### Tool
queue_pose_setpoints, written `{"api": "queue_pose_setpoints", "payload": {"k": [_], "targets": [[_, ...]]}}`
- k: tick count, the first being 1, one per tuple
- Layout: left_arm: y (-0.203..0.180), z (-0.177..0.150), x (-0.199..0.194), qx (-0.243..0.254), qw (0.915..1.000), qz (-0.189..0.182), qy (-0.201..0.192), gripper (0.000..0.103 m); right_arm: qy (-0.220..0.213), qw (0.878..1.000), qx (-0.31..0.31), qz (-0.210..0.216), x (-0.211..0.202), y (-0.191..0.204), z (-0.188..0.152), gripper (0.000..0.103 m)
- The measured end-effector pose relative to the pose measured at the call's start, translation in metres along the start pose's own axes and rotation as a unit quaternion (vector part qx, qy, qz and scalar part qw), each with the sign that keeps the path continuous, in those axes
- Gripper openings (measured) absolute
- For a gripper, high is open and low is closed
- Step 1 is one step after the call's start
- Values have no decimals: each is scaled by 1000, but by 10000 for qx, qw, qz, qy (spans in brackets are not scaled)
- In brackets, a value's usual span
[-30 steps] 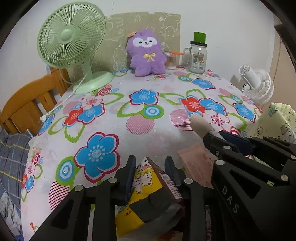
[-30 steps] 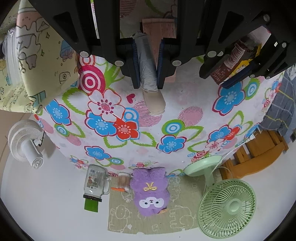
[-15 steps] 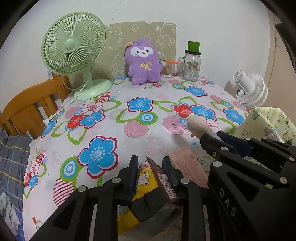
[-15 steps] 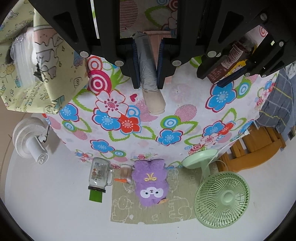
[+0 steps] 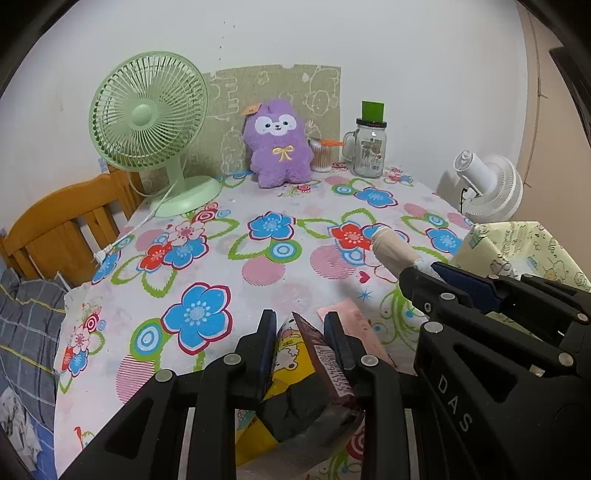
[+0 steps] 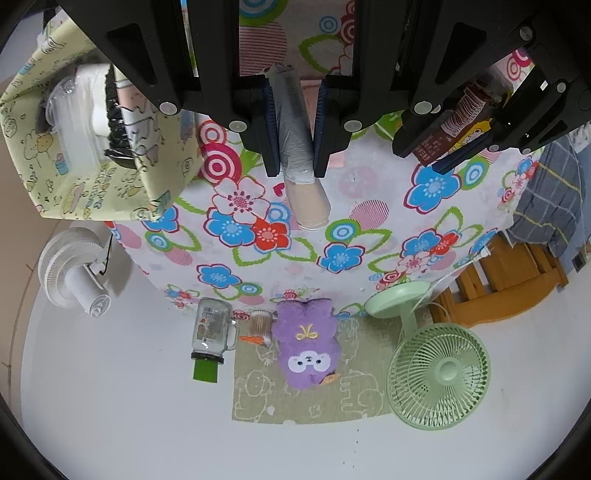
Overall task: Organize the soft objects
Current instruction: 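Lift the package and white cloth and carry them toward the box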
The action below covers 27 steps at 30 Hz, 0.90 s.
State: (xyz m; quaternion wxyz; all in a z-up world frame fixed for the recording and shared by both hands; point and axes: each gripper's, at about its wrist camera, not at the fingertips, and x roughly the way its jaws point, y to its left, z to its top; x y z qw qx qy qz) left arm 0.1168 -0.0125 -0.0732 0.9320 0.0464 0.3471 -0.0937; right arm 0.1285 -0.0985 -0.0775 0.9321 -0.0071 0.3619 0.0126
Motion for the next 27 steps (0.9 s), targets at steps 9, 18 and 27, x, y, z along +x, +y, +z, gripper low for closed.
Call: {"api": "queue_pose_setpoints", "payload": {"k": [9, 18, 27], "targets": [[-8, 0, -22, 68, 9998, -1, -176, 26, -179, 9998, 55, -18, -25, -5, -3, 21], [-16, -2, -40, 132, 9994, -17, -313, 26, -316, 9994, 91, -48, -48, -12, -7, 21], [-26, -3, -55, 189, 9989, -45, -437, 26, -424, 9990, 121, -91, -67, -19, -11, 21]]}}
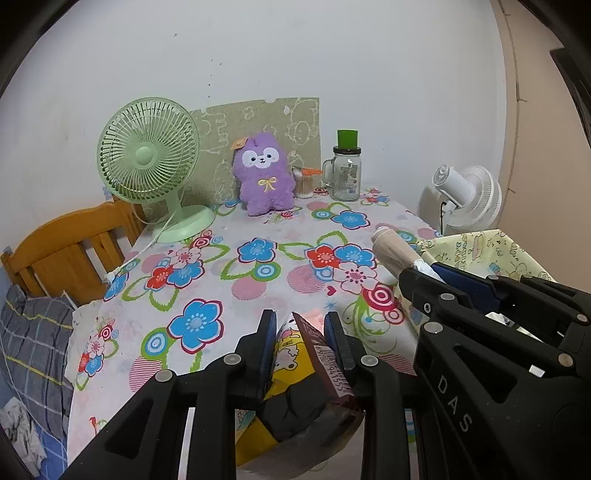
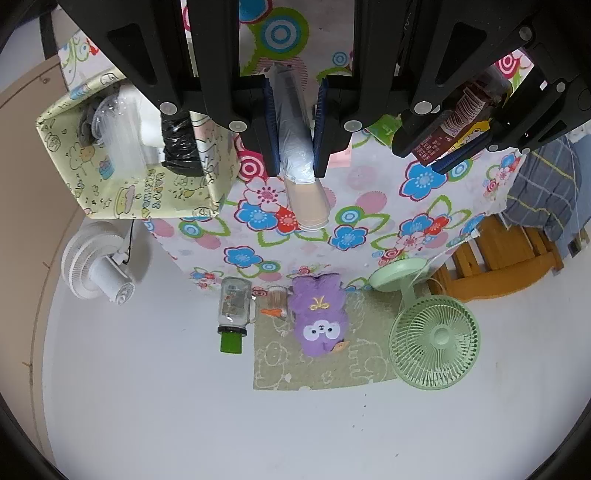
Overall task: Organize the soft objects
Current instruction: 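Lift the package and white cloth and carry them toward the box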
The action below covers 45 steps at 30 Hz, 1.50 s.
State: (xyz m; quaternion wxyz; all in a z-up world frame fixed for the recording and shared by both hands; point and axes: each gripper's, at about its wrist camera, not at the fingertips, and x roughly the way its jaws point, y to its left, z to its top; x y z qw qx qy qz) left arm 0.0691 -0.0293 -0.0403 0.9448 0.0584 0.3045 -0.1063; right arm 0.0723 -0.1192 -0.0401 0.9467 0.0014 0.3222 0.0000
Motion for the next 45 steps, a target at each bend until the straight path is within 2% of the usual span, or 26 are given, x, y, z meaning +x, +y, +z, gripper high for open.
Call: {"api": "queue_pose_setpoints", "payload": {"k": [14, 45], "targets": [[-20, 8, -10, 112, 9998, -89, -118, 26, -108, 9998, 80, -114, -17, -21, 5, 21], [-90, 34, 1, 491, 9977, -429, -180, 26, -158, 9985, 297, -433, -25, -94, 14, 21]]}}
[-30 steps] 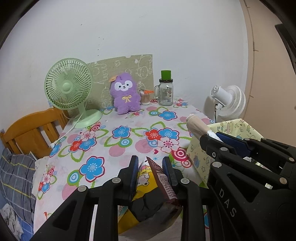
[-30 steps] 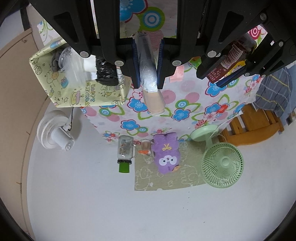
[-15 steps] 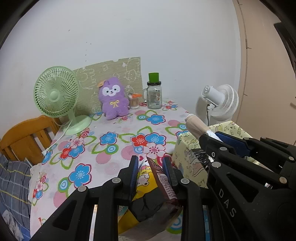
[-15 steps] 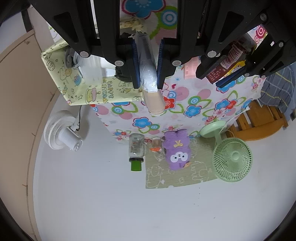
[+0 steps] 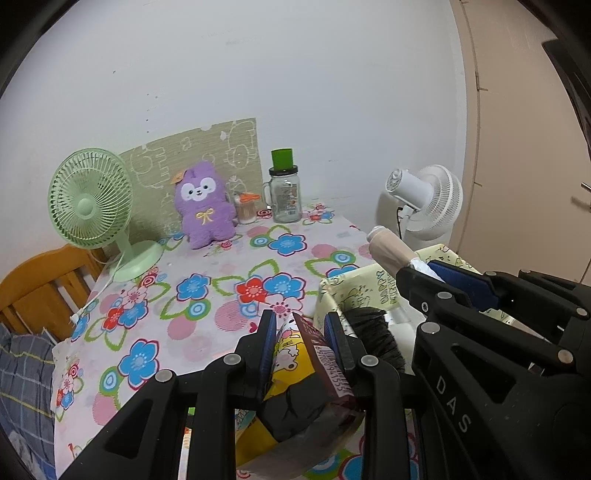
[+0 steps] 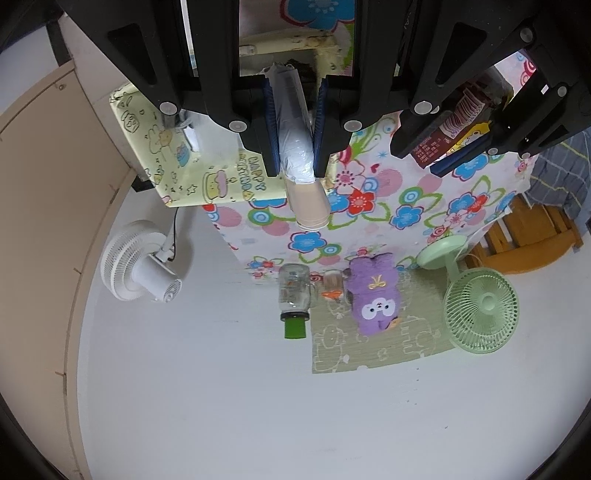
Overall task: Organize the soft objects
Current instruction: 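Lift the package and white cloth and carry them toward the box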
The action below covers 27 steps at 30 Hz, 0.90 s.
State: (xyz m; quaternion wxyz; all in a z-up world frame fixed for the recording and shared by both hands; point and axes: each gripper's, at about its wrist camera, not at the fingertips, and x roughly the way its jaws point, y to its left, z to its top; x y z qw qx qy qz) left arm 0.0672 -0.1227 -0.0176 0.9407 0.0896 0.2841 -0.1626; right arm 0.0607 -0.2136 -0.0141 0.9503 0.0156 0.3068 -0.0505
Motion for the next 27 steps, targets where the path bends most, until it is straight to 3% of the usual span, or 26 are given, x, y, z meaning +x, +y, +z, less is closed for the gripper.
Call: {"api": "queue_pose_setpoints", "payload": {"k": [27], "targets": [[-61, 14, 40, 410, 9983, -361, 209, 27, 230, 9986, 345, -338, 23, -69, -4, 21]]}}
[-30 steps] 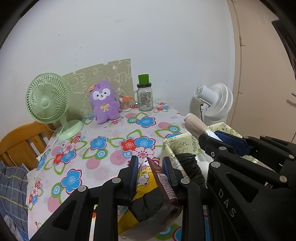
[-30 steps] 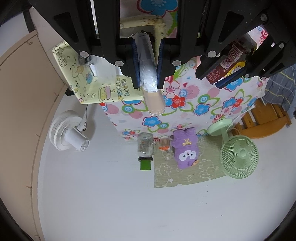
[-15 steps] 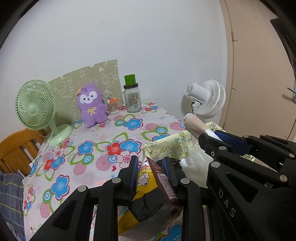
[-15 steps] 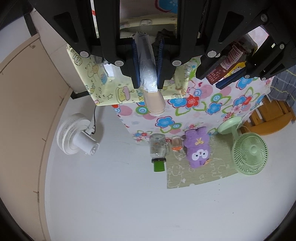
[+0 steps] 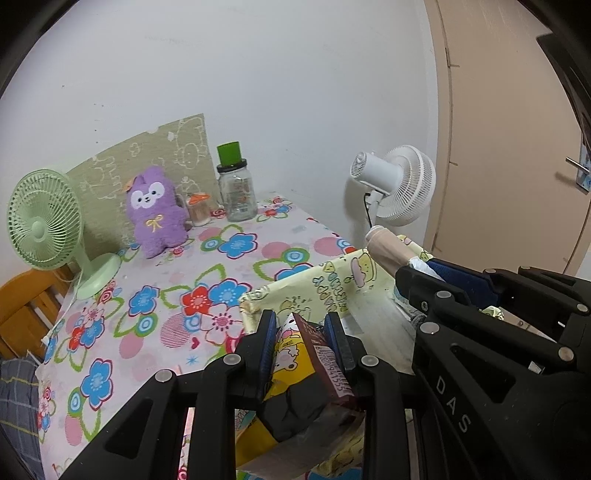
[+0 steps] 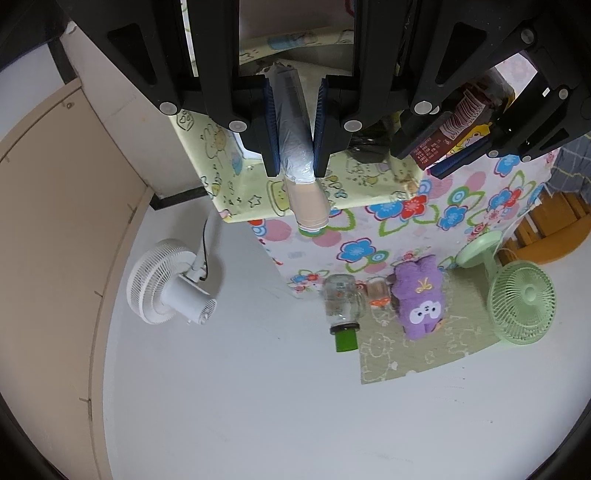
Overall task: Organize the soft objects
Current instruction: 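Lift the package and white cloth and carry them toward the box, then lower the package and white cloth into the box and open both tools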
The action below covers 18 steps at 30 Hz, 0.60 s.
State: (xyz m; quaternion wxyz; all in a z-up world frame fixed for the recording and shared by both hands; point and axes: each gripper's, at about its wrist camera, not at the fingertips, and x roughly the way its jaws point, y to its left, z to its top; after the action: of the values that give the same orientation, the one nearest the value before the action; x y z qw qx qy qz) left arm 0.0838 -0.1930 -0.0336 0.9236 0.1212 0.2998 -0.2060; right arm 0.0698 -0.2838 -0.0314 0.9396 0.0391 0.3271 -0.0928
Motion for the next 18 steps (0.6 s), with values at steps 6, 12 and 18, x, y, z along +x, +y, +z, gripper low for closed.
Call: {"api": "queue_pose_setpoints", "payload": {"k": [6, 12, 18], "targets": [[-7, 5, 11, 87, 9999, -7, 65, 27, 60, 9999, 101, -22, 9, -11, 1, 21], [-15, 11, 22, 152, 9998, -76, 95, 27, 84, 9997, 196, -75, 17, -23, 3, 21], [-22, 13, 34, 157, 9996, -152, 154, 32, 152, 9995, 265, -127, 26, -33, 4, 21]]}}
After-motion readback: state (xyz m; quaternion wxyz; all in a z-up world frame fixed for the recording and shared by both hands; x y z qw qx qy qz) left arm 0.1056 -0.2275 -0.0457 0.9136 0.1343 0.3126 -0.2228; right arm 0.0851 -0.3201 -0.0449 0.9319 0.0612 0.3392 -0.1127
